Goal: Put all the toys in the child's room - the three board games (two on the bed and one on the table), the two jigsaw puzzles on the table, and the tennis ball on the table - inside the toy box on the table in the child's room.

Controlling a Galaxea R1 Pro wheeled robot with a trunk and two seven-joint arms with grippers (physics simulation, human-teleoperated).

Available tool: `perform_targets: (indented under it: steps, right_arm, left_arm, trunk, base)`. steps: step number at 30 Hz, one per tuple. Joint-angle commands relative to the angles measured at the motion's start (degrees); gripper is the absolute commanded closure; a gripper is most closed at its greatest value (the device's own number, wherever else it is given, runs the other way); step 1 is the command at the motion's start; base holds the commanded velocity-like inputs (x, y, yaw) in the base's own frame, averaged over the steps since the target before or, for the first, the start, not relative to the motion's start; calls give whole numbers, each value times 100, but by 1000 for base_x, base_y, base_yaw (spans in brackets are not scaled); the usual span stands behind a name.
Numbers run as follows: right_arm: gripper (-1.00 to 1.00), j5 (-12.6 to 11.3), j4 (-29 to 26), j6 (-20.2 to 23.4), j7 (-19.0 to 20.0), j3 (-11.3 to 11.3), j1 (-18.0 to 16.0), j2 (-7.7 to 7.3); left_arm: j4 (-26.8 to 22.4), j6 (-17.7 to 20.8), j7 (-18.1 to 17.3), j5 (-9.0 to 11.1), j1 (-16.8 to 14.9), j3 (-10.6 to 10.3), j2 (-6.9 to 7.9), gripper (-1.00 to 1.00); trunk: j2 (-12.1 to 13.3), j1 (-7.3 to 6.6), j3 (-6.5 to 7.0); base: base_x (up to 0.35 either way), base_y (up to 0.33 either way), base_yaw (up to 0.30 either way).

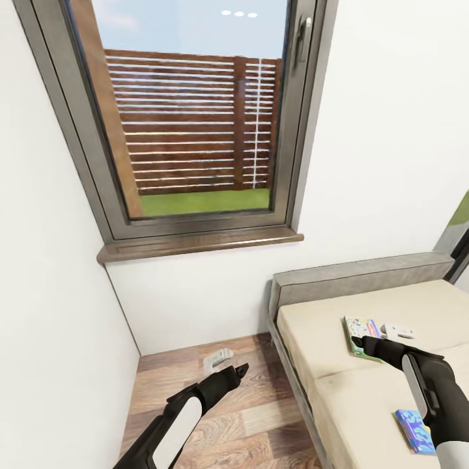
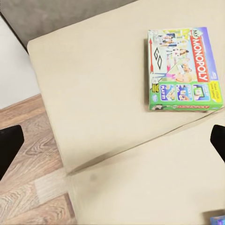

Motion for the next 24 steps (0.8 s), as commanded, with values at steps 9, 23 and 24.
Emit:
perform_targets:
  steps: [9, 23, 24]
  right_arm:
    - [-100, -3, -6, 31, 26, -10, -4, -3]
    - [-100, -3, -6, 31, 26, -11, -4, -9]
    - [-100, -3, -6, 31, 26, -11, -4, -9]
  left_arm:
    - [-11, 13, 47, 60, -3, -9, 2, -100]
    - [-11, 13, 68, 55, -3, -17, 0, -100]
    - [-11, 13, 68, 55, -3, -17, 0, -100]
  trunk:
    - [-3, 0, -6]
    - [-3, 0, -6]
    - [-3, 0, -6]
  base:
    - [0, 23, -1]
    - [7, 5, 0]
    - [59, 6, 0]
